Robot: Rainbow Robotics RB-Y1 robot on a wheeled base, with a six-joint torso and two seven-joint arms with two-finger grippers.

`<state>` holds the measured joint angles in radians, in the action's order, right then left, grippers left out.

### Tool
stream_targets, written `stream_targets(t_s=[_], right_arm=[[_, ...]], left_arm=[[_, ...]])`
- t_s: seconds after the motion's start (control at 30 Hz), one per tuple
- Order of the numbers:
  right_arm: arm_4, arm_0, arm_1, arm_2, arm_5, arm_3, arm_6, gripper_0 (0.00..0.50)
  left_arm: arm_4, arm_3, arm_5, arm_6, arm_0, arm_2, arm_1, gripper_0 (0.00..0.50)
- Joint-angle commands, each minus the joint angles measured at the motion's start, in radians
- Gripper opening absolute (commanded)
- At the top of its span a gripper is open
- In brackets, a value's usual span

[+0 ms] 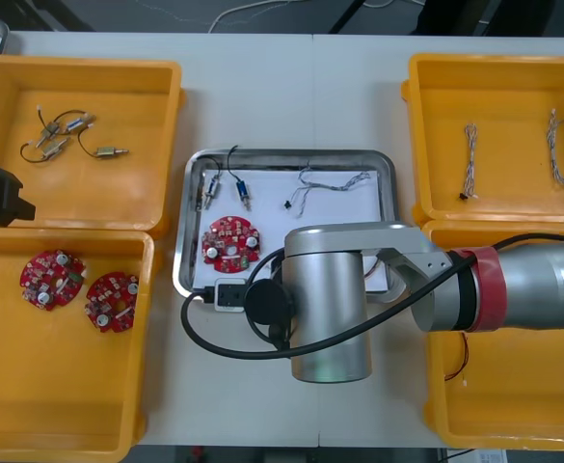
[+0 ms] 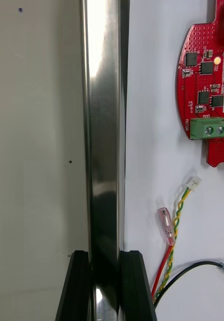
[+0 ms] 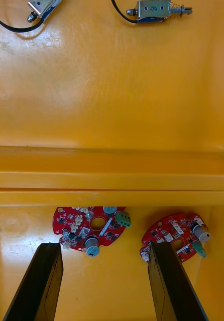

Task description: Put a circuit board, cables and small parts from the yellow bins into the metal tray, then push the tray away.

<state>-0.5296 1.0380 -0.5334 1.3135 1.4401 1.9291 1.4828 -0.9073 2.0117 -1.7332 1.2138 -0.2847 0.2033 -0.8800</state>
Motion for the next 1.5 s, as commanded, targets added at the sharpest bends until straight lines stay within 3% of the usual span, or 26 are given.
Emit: stream_targets(t_s=[0.03, 0.27, 0.83, 1.5], right_arm=[[-0.006, 0.071, -0.033, -0.017, 0.006, -0.004, -0.039, 0.000], [-0.056, 0.148, -0.022, -0.017, -0.007, -0.082, -0.029, 0.000], [-0.056, 0.247, 0.058, -0.016, -0.072, -0.274, 0.024, 0.000], [-0.020, 0.304, 0.069, -0.017, -0.178, -0.407, 0.100, 0.000]], left_arm=[[-0.008, 0.033, 0.009, 0.075, 0.016, 0.030, -0.042, 0.500], [-0.008, 0.033, 0.009, 0.075, 0.016, 0.030, -0.042, 0.500], [-0.008, 0.033, 0.009, 0.075, 0.016, 0.030, -0.042, 0.500], [-0.008, 0.033, 0.009, 0.075, 0.016, 0.030, -0.042, 0.500]])
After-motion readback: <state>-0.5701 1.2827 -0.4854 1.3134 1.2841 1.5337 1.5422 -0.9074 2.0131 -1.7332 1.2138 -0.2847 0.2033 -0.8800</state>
